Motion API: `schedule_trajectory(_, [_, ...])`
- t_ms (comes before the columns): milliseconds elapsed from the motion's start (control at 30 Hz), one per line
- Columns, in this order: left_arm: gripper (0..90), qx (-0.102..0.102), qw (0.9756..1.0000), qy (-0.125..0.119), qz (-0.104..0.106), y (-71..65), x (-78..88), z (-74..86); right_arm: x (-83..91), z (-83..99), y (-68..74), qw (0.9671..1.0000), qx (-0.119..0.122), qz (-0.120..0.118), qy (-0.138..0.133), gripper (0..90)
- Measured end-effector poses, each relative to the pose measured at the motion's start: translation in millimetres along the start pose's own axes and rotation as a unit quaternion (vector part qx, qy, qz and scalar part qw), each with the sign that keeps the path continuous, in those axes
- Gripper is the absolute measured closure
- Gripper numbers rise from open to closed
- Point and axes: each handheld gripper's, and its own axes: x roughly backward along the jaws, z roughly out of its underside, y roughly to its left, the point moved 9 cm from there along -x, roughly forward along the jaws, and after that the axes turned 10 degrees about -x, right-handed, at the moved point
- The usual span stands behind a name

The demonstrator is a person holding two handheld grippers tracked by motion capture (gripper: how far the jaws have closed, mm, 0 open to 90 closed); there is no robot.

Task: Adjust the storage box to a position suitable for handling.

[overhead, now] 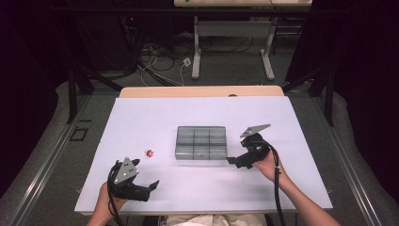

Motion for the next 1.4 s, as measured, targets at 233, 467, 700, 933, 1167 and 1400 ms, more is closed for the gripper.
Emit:
schedule_trajectory(233, [0.1, -0.001, 1.0, 0.001, -0.002, 0.3, 1.0, 0.7, 2.8, 13.1, 4.2, 1.0, 0.006, -0.001, 0.001, 2.7])
schedule_trajectory(467, [0.1, -0.001, 1.0, 0.004, -0.002, 1.2, 1.2, 1.5, 4.0, 21.5, 10.0, 0.9998, 0.019, -0.003, 0.002, 1.4])
schedule_trajectory(700, [0.1, -0.001, 1.0, 0.005, 0.0, 1.3, -0.4, 0.9, 4.1, 26.3, 15.1, 0.9996, 0.027, -0.004, 0.007, 1.0])
schedule_trajectory(933, [0.1, -0.001, 1.0, 0.0, -0.004, 0.9, 1.0, 0.4, 3.1, 28.0, 20.2, 0.9994, 0.033, -0.005, 0.009, 0.6])
schedule_trajectory(1167, [0.1, -0.001, 1.0, 0.002, -0.004, 0.6, 1.7, 1.4, -2.4, 30.8, 25.3, 0.9983, 0.054, -0.008, 0.019, 0.4])
schedule_trajectory(1400, [0.1, -0.004, 1.0, 0.005, -0.004, 0.7, 1.4, 1.7, -6.5, 34.7, 29.5, 0.9976, 0.06, -0.012, 0.031, 0.0])
